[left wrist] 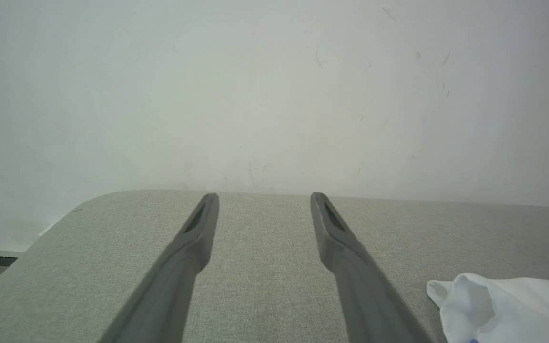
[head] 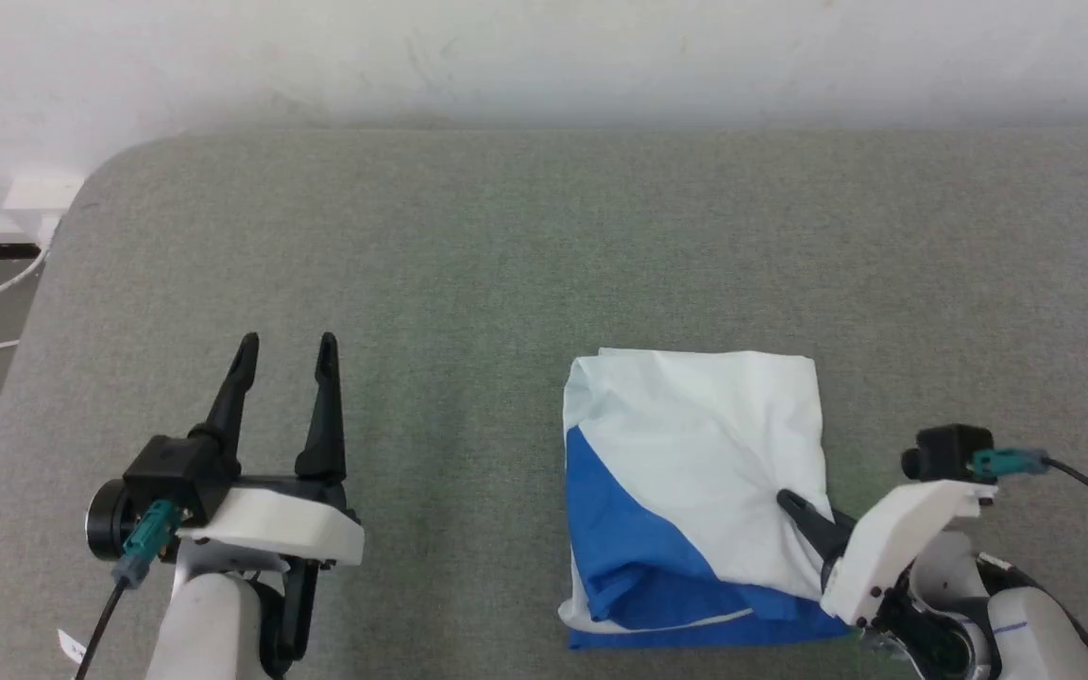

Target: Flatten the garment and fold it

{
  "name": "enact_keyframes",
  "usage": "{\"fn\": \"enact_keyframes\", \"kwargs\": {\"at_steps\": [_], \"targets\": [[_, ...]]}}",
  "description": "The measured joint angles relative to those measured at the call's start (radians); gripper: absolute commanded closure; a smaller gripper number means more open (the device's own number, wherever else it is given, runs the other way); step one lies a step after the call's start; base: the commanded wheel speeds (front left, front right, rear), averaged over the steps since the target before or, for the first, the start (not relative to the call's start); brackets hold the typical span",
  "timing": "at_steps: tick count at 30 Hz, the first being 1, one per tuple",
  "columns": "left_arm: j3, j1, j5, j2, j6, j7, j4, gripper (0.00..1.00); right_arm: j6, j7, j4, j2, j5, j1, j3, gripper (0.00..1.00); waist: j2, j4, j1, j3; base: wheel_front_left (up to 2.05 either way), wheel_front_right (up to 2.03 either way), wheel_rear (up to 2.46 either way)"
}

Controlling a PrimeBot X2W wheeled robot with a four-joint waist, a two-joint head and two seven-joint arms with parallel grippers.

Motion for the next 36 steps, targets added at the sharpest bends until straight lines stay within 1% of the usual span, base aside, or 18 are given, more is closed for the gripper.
{"fn": "enact_keyframes", "kwargs": {"at_steps": [2,4,7,9,10,15,18,20,25,30,36], "targets": [[0.005,0.001,0.0,0.0,0.0,0.0,-0.002,0.0,0.0,0.011,-0.017,0.002,-0.059,-0.011,0.012,1.0,0.0,-0.009,0.0,0.001,0.0,0.0,0.0],[0.007,0.002,0.005,0.0,0.0,0.0,-0.008,0.0,0.0,0.032,-0.046,0.003,-0.156,-0.032,0.032,1.0,0.0,-0.024,0.0,0.003,0.0,0.0,0.0],[0.014,0.003,0.007,0.001,0.0,0.0,-0.018,0.0,0.0,0.079,-0.11,-0.001,-0.304,-0.079,0.091,1.0,0.0,-0.053,0.0,0.008,0.0,0.0,0.0],[0.017,0.004,0.009,0.002,0.0,0.0,-0.026,0.0,0.001,0.105,-0.142,-0.022,-0.361,-0.116,0.142,1.0,0.0,-0.078,0.0001,0.012,0.0,0.0,0.0],[0.016,0.003,0.011,0.003,0.0,0.0,-0.029,0.0,0.002,0.113,-0.153,-0.042,-0.382,-0.133,0.165,1.0,0.0,-0.091,0.0001,0.015,0.0,0.0,0.0],[0.011,-0.006,0.021,0.007,0.0,0.0,-0.05,0.0,0.001,0.121,-0.166,-0.19,-0.446,-0.228,0.278,1.0,0.0,-0.166,0.0001,0.032,0.0,0.0,0.0],[0.002,-0.021,0.028,0.015,0.0,0.0,-0.06,0.0,0.001,0.096,-0.133,-0.26,-0.463,-0.294,0.313,1.0,0.0,-0.215,0.0001,0.047,0.0,0.0,0.0],[-0.007,-0.038,0.035,0.02,-0.001,0.0,-0.065,0.0,0.001,0.07,-0.105,-0.296,-0.474,-0.334,0.325,1.0,0.0,-0.247,0.0001,0.06,0.0,0.0,0.0],[-0.031,-0.071,0.045,0.042,-0.009,0.0,-0.075,0.0,0.001,-0.006,-0.008,-0.363,-0.501,-0.428,0.333,1.0,0.0,-0.321,0.0001,0.102,0.0,0.0,0.0],[-0.041,-0.094,0.058,0.081,-0.009,0.003,-0.09,0.0,0.001,-0.086,0.108,-0.401,-0.563,-0.524,0.329,1.0,0.0,-0.382,0.0002,0.159,0.0,0.0,0.0],[-0.055,-0.13,0.069,0.12,-0.01,0.04,-0.13,0.0,0.001,-0.19,0.265,-0.41,-0.638,-0.631,0.248,1.0,0.0,-0.431,0.0002,0.242,0.0,0.0,0.0]]}}
